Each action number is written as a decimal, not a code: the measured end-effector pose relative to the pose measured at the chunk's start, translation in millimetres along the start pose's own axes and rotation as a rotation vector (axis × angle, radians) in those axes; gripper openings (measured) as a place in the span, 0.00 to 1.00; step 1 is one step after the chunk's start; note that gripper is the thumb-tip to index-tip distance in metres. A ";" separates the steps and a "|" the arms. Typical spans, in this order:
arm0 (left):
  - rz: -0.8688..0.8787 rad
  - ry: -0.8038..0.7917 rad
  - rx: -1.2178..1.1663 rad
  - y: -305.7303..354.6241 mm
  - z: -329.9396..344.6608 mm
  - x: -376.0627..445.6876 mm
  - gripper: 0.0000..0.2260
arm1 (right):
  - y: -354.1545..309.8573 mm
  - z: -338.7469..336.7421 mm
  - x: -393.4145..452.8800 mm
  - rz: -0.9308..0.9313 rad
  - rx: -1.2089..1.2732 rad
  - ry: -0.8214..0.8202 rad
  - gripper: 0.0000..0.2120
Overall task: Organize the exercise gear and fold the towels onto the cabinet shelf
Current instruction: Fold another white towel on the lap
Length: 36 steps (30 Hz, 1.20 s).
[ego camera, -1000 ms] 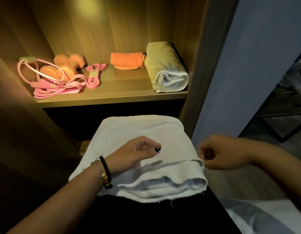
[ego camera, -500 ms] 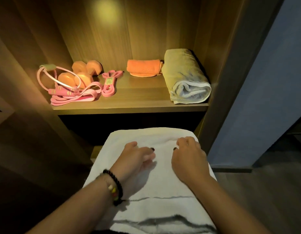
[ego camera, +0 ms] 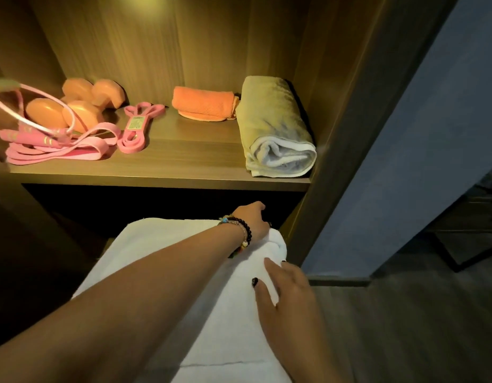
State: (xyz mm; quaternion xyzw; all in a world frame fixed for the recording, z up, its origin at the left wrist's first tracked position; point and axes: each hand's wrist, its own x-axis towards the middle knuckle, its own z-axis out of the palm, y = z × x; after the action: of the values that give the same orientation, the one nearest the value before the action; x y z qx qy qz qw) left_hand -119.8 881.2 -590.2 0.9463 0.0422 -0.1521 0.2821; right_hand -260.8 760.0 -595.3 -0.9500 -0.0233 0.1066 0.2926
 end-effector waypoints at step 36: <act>-0.003 -0.238 0.238 -29.2 0.3 -4.3 0.26 | 58.2 -1.1 -85.1 0.010 0.278 0.128 0.13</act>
State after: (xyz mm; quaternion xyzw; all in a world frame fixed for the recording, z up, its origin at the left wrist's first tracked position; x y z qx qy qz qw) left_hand -128.8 905.5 -604.3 0.9483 -0.0084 -0.2673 0.1711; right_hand -344.7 702.2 -611.1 -0.9053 0.0151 0.0495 0.4216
